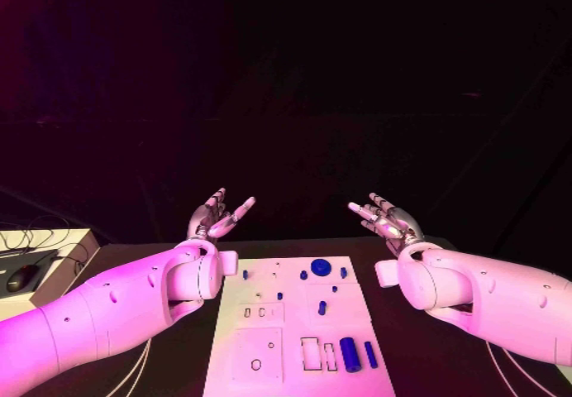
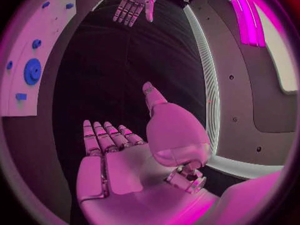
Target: Assemble the parts on the task board
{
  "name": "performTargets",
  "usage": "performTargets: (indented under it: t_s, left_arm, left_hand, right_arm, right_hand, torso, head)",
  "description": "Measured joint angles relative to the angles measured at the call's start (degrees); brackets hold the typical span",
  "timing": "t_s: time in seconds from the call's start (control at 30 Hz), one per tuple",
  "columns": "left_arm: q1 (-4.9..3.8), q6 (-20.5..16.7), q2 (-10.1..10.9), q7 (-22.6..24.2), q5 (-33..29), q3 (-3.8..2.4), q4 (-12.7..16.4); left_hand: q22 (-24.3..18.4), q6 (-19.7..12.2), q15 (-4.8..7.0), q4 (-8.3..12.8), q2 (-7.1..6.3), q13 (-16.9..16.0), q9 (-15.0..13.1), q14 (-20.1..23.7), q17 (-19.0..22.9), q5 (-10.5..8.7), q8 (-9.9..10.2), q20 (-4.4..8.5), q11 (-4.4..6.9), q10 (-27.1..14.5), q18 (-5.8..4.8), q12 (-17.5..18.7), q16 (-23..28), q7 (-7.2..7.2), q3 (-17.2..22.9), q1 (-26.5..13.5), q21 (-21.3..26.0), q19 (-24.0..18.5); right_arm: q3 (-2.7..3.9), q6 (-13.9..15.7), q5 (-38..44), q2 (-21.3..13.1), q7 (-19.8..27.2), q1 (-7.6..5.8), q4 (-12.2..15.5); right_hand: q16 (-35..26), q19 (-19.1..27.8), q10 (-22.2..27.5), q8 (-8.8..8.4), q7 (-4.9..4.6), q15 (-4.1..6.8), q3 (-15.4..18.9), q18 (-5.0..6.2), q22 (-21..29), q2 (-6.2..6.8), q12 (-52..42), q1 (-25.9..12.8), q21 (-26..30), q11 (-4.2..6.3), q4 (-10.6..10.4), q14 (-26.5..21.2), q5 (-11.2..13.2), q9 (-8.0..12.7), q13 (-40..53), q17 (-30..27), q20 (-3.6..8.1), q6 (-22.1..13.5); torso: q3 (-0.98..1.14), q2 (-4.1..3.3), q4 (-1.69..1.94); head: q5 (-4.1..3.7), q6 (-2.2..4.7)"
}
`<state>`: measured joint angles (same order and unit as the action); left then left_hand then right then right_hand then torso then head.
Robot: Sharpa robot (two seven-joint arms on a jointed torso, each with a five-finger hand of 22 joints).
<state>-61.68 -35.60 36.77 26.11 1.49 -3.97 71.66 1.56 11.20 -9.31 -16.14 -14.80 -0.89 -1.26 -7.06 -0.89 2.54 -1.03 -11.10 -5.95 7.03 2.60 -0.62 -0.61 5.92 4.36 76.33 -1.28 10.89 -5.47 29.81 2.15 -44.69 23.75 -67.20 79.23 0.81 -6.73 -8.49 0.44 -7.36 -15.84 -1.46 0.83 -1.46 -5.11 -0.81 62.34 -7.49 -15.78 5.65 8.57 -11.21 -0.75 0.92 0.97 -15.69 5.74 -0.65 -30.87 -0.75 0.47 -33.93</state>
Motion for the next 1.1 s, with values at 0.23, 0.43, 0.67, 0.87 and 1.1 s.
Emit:
performTargets:
  t_s: [0.23, 0.43, 0.67, 0.87, 1.1]
  left_arm:
    - [-0.18, 3.63, -0.90, -1.07, 1.10, -0.37, -2.18]
    - [0.06, 5.31, -0.25, -1.43, 1.67, -0.37, -1.57]
    - [0.77, 8.14, 2.49, -1.69, 2.89, -0.29, 0.70]
    - [1.32, 10.21, 4.76, -2.13, 4.80, -0.36, 3.82]
    - [3.33, 12.73, 8.38, -3.42, 8.53, -1.21, 9.64]
  left_hand:
    - [0.06, 1.56, -0.98, -0.88, -0.12, -0.13, -0.15, -0.99, -0.15, 0.22, -0.16, -0.73, -1.34, 1.69, 0.01, -0.22, -0.21, 0.95, 0.40, 2.70, -0.21, 0.73]
    - [0.77, 7.52, -2.70, -0.46, 2.63, -0.63, -0.59, -8.56, -0.77, 0.22, -0.83, -2.51, -3.73, 8.67, 0.01, -0.88, -1.13, 2.34, 2.23, 3.38, -1.68, 5.62]
    - [4.71, 26.90, -0.90, 5.20, 8.17, -2.08, -1.66, -45.86, -2.86, 0.45, -3.02, -2.49, -5.53, 37.46, 6.68, -2.94, -6.89, 4.03, 1.68, 2.36, -11.80, 37.69]
    - [6.83, 45.15, 4.88, 9.62, 11.06, -2.63, -2.59, -64.08, -5.64, 0.45, -5.17, 1.29, -1.05, 58.08, 9.33, -4.87, -11.89, 3.66, 0.54, 2.86, -18.06, 50.88]
    - [11.85, 49.58, 9.30, 12.89, 12.71, -2.57, -2.49, -76.50, -14.59, 0.38, -2.93, 8.57, 1.33, 65.43, 7.45, -2.68, -21.58, 2.88, -0.48, 2.21, -28.04, 61.96]
  right_arm:
    - [-1.71, -9.51, 2.09, 0.00, -3.46, -2.37, -3.72]
    - [-1.99, -13.18, 6.01, -0.13, -4.61, -2.52, -4.90]
    - [-2.05, -12.14, 21.59, -0.50, -3.49, -1.80, -5.47]
    - [-1.98, -10.63, 35.09, -0.04, -3.85, -1.83, -5.22]
    - [-1.88, -9.33, 50.50, 1.49, -7.93, -1.82, -5.46]
  right_hand:
    - [0.02, -0.64, -1.33, 0.22, -0.03, -0.46, -0.49, -0.01, -0.16, 0.44, 0.00, 4.69, -0.82, -0.43, 1.90, 1.26, 0.95, -0.12, 0.16, 0.11, -0.64, 1.14]
    - [0.61, -5.22, -6.96, 0.65, -0.36, 0.24, -0.77, 0.66, -0.71, 1.26, -0.31, 10.07, -4.09, -0.02, 3.80, 7.96, 2.23, -0.53, 0.54, 0.56, -0.31, 5.77]
    - [2.25, -25.71, -24.79, 1.69, -1.41, 3.74, -1.07, 5.38, -2.78, 1.23, -1.18, 15.04, -15.11, 2.57, 5.83, 32.14, 2.23, -1.37, 1.34, 1.62, 2.55, 20.23]
    - [3.40, -38.96, -41.36, 2.44, -2.93, 7.86, -1.27, 6.86, -5.17, 1.05, -2.00, 16.24, -22.62, 5.36, 6.64, 50.82, 1.87, -2.08, 1.96, 2.50, 6.58, 34.21]
    - [7.07, -49.09, -55.97, 3.10, -3.00, 13.03, -1.74, 7.15, -9.70, 1.13, -2.28, 16.33, -32.06, 9.11, 7.59, 67.58, 0.23, -2.82, 2.37, 5.18, 11.92, 48.57]
  torso:
    - [0.00, 0.01, -0.02]
    - [0.01, 0.01, -0.03]
    - [0.03, -0.18, -0.13]
    - [0.03, -0.36, -0.18]
    - [0.14, -0.83, -0.07]
  head:
    - [0.00, 0.01]
    - [0.14, -0.80]
    - [0.50, -2.25]
    - [0.34, -3.03]
    - [0.05, -3.03]
